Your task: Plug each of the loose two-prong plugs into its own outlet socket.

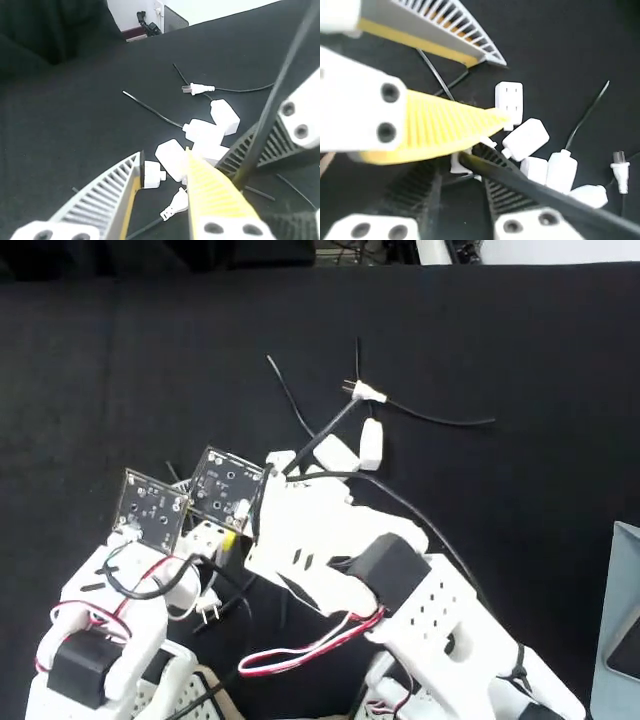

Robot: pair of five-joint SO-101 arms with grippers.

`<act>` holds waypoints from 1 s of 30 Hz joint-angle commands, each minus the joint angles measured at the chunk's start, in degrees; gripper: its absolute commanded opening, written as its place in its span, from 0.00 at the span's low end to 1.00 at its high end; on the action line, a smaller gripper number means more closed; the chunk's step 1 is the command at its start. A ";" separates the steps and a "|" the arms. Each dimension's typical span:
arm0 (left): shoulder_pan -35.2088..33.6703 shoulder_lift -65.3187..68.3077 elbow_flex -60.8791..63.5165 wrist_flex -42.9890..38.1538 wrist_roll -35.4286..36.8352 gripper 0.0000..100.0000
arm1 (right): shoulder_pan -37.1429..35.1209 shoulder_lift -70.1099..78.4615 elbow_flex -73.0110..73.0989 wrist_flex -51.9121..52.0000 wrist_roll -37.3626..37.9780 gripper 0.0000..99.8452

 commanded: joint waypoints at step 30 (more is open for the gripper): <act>-16.84 66.46 -30.11 -2.20 -48.62 0.31 | 27.52 -0.84 14.29 -20.22 -5.63 0.01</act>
